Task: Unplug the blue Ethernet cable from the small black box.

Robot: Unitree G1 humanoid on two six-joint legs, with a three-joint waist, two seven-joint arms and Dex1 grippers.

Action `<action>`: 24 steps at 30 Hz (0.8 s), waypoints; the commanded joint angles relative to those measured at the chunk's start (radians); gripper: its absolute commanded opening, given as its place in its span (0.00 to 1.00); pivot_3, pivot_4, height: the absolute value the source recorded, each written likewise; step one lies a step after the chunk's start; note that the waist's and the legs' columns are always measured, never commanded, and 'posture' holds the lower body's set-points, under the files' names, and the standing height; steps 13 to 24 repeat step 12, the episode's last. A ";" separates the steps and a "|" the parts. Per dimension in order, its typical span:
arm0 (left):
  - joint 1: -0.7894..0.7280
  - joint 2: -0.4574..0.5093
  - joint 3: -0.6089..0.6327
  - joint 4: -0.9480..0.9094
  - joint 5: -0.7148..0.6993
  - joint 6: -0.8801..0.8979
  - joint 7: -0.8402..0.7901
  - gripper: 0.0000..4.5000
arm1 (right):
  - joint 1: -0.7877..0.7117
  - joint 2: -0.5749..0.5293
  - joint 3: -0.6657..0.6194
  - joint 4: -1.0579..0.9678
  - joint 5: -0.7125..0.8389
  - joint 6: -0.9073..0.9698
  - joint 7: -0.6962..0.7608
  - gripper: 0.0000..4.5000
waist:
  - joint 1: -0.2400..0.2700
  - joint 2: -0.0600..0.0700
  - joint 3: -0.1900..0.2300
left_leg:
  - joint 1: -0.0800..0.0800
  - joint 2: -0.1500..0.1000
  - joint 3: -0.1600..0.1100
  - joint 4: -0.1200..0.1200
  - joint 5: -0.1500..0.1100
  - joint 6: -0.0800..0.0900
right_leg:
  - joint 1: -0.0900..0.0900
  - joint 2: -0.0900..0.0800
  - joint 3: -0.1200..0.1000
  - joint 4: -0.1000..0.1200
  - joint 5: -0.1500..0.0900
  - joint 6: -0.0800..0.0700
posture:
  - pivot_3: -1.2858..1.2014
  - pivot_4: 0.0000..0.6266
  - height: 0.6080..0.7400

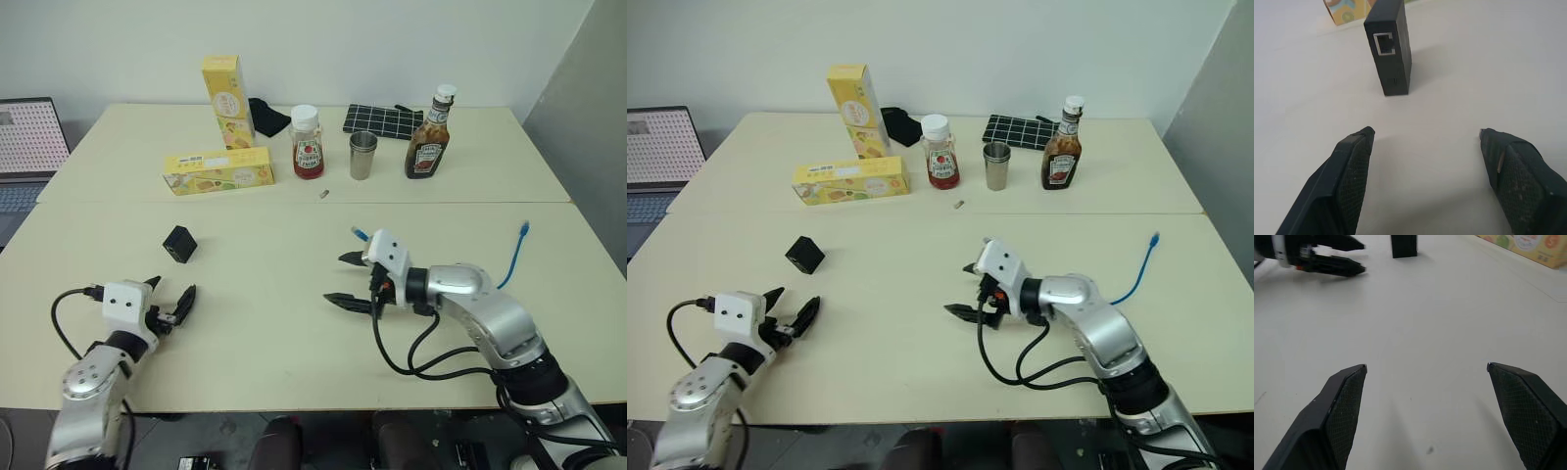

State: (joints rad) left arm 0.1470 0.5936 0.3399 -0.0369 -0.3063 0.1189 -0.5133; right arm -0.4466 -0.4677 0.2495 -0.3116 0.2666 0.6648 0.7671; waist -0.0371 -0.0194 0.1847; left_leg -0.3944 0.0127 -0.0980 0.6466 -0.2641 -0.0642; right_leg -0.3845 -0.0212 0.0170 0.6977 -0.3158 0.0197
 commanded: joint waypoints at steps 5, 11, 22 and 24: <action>0.084 0.181 0.125 -0.262 -0.186 0.243 -0.187 0.81 | 0.030 -0.159 -0.208 -0.037 0.066 0.043 0.035 0.93 | 0.007 0.000 0.000 | 0.000 -0.001 0.002 -0.001 0.000 0.000 | 0.001 0.001 -0.001 -0.001 0.000 0.000 | 0.52 0.24 1.00; 0.066 0.243 0.166 -0.286 -0.245 0.328 -0.253 0.81 | 0.039 -0.221 -0.221 -0.024 0.086 0.044 0.066 0.93 | 0.001 0.001 0.000 | 0.001 -0.001 0.006 -0.001 0.000 0.000 | 0.001 0.001 0.001 -0.001 0.000 0.000 | 0.52 0.24 1.00; 0.063 0.249 0.165 -0.289 -0.244 0.334 -0.257 0.81 | 0.039 -0.220 -0.219 -0.022 0.088 0.044 0.065 0.93 | 0.001 0.001 0.000 | 0.001 -0.001 0.006 -0.001 0.000 0.000 | 0.001 0.002 0.001 -0.001 0.000 0.000 | 0.52 0.24 1.00; 0.063 0.249 0.165 -0.289 -0.244 0.334 -0.257 0.81 | 0.039 -0.220 -0.219 -0.022 0.088 0.044 0.065 0.93 | 0.001 0.001 0.000 | 0.001 -0.001 0.006 -0.001 0.000 0.000 | 0.001 0.002 0.001 -0.001 0.000 0.000 | 0.52 0.24 1.00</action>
